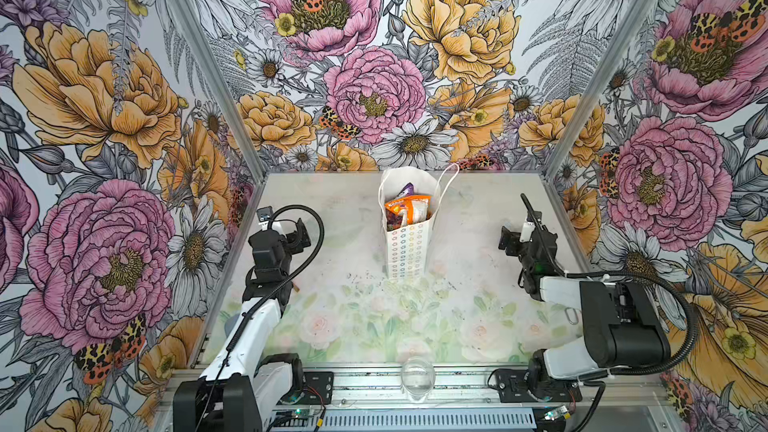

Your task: Place the snacks into the paper bag

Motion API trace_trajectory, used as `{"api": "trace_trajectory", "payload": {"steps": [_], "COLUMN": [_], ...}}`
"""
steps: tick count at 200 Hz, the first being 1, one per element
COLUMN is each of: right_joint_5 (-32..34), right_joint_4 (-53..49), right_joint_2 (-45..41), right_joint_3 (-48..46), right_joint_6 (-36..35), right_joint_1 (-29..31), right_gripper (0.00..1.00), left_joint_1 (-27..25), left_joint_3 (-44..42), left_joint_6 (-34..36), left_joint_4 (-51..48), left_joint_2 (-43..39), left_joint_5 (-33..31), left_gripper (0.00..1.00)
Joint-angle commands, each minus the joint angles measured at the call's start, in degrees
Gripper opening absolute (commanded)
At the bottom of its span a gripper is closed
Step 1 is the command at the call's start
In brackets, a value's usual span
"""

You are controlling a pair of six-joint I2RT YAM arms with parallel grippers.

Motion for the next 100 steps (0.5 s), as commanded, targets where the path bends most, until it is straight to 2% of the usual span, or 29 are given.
{"api": "trace_trajectory", "payload": {"steps": [1,61,84,100], "right_joint_5": [2.27,4.83,5.39,5.63], "right_joint_4": [5.39,9.69,10.03,10.21], "right_joint_2": [0.31,1.46,1.56,1.64], "right_joint_3": [-0.95,-2.79,-2.91,-2.96], "right_joint_6": [-0.57,-0.73,-0.96,-1.16], "right_joint_1": [0.69,1.57,2.01,2.19], "right_gripper": [0.93,0.94,0.94,0.94], "left_joint_1": [0.8,0.44,0.32,-0.06], "left_joint_3": [-1.87,-6.59,-6.34,-6.9], "left_joint_6": [0.49,-0.5,-0.3,0.41], "left_joint_4": [10.25,28.78,30.04,34.31], "left_joint_2": [2.65,16.0,19.44,22.58], "left_joint_5": [2.16,5.56,6.24,6.26], "left_gripper": [0.99,0.99,0.99,0.99]}}
